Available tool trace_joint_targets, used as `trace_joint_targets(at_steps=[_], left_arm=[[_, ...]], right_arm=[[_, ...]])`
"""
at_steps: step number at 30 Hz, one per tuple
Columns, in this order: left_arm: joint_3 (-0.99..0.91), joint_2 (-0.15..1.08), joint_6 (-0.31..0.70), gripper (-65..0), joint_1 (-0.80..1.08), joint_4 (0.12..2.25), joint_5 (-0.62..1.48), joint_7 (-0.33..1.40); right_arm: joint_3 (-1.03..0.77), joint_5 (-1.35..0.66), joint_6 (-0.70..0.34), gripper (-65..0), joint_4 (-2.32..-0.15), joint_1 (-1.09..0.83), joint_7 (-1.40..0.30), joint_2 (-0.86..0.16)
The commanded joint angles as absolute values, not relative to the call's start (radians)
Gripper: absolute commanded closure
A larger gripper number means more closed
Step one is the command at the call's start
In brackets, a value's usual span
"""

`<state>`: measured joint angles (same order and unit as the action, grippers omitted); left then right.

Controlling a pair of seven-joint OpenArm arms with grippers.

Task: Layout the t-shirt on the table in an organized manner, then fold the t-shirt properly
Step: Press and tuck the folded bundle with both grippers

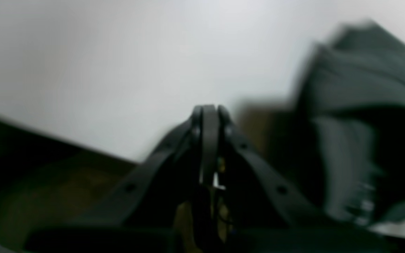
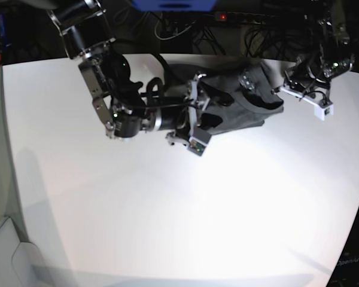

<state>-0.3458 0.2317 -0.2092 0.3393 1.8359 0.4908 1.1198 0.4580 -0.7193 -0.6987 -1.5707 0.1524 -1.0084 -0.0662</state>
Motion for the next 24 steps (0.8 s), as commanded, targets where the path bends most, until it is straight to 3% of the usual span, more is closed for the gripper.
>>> trace_joint_targets(at_steps=[1, 4, 8, 10, 18, 20, 24], left_arm=[[-0.351, 0.231, -0.214, -0.2, 0.337, 1.854, 0.479, 1.107], [-0.346, 0.193, -0.214, -0.2, 0.337, 1.857, 0.479, 1.110], [-0.346, 0.162, -0.214, -0.4, 0.338, 1.857, 0.479, 1.110], [-0.346, 0.159, -0.214, -0.5, 0.340, 1.857, 0.479, 1.110], [-0.355, 0.165, -0.214, -2.2, 0.383, 1.945, 0.507, 1.112], [-0.371, 0.170, -0.216, -8.7, 0.395, 1.963, 0.542, 1.112], [-0.456, 0.170, -0.216, -32.6, 0.421, 1.968, 0.619, 1.112]], right_arm=[[0.438, -0.748, -0.698, -36.3, -1.589, 0.173, -0.980, -0.064], [0.390, -0.748, -0.698, -29.9, -1.580, 0.170, -0.974, -0.076], [0.375, -0.748, -0.698, -12.4, -1.580, 0.174, -0.978, -0.108], [0.375, -0.746, -0.698, -6.9, -1.580, 0.174, -0.978, -0.119], [0.375, -0.748, -0.698, -6.9, -1.546, 0.165, -0.970, -0.131], [0.375, -0.748, -0.698, -6.9, -1.546, 0.165, -0.970, -0.131], [0.375, -0.748, -0.698, -6.9, -1.550, 0.168, -0.977, -0.131]])
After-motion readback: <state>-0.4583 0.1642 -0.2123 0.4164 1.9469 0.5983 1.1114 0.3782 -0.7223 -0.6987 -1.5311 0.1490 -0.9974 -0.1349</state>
